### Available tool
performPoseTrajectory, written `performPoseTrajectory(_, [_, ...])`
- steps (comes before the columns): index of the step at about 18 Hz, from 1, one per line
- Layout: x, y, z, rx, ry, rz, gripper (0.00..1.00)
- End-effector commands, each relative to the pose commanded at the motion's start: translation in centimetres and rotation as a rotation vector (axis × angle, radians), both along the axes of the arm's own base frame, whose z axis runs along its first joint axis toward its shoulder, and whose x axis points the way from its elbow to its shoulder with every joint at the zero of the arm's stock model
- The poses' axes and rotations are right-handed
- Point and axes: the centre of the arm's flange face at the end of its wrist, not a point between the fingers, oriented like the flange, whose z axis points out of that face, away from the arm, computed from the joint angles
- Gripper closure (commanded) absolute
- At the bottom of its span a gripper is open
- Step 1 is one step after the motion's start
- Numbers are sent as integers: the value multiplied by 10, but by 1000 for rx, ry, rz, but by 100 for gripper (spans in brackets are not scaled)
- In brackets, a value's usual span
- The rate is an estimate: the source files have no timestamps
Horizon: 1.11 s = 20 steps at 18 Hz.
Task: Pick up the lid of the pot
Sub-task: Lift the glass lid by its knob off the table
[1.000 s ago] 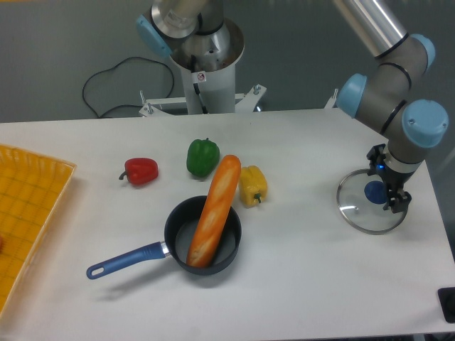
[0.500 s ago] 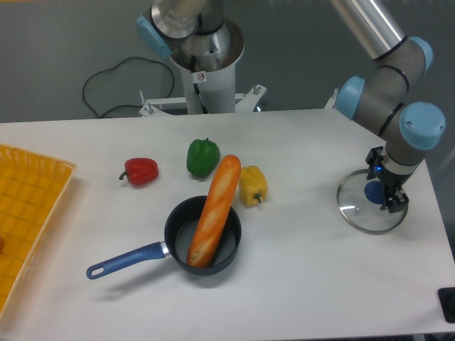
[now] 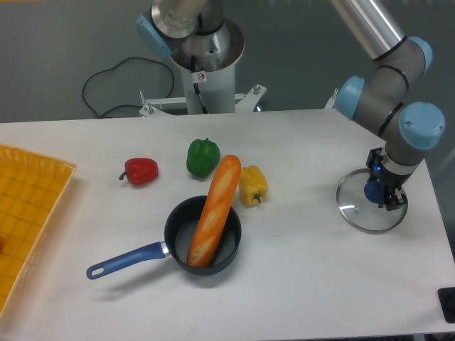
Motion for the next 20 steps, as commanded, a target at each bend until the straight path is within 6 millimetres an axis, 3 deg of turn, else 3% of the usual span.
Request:
performPoseTrajectory(6, [7, 7, 29, 8, 37, 28, 79])
performPoseTrajectory(13, [41, 48, 68, 21, 55, 95, 79])
performPoseTrajectory(20, [65, 66, 93, -36, 51, 179, 79])
